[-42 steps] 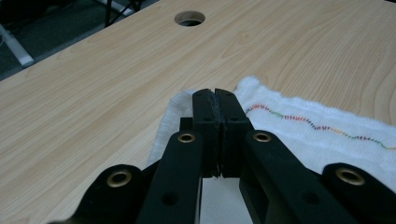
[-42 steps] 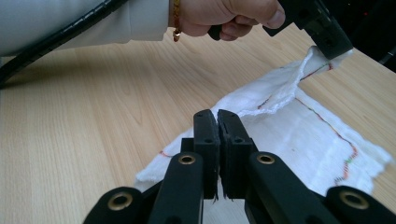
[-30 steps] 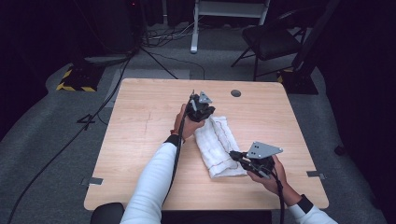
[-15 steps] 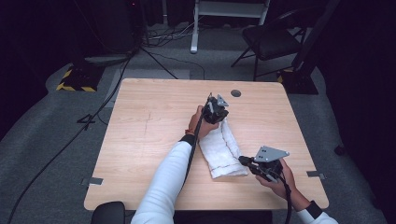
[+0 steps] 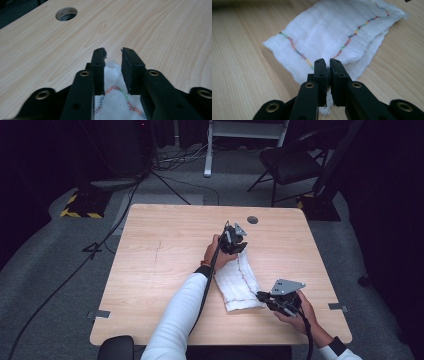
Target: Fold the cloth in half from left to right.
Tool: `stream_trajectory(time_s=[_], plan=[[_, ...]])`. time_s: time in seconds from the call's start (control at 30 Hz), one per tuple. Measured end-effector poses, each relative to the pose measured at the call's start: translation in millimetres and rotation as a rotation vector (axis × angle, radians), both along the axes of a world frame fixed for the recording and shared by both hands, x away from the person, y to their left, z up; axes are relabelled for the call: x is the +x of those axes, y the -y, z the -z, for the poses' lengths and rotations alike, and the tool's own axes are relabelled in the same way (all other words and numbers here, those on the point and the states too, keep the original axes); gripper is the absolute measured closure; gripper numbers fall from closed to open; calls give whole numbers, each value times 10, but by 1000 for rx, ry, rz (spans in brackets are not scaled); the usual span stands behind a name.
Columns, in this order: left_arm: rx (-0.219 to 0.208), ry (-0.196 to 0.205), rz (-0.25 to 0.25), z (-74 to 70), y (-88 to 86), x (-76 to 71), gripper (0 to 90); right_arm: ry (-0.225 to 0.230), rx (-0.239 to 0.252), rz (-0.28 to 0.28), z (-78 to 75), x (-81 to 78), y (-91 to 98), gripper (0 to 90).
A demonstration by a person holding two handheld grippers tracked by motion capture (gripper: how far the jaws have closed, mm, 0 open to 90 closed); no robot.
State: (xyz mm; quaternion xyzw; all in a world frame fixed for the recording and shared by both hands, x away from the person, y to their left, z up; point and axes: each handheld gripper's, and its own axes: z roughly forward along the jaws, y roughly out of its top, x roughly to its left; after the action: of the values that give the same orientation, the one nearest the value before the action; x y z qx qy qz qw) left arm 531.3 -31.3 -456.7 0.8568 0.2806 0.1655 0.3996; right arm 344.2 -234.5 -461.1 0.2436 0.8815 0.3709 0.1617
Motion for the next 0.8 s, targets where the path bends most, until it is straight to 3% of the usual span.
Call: stream_trajectory(time_s=[0.23,0.43,0.6,0.8], plan=[[-11,23,61,-151,-249,-362,532,-25,14,28,19,6,91,639],[-20,-11,80,-144,-499,-689,375,-8,41,67,-37,54,184,579],[6,-34,120,-77,-642,-985,305,5,13,96,2,153,207,542],[60,-57,191,33,-658,-1277,280,-5,-1,127,71,301,278,538]])
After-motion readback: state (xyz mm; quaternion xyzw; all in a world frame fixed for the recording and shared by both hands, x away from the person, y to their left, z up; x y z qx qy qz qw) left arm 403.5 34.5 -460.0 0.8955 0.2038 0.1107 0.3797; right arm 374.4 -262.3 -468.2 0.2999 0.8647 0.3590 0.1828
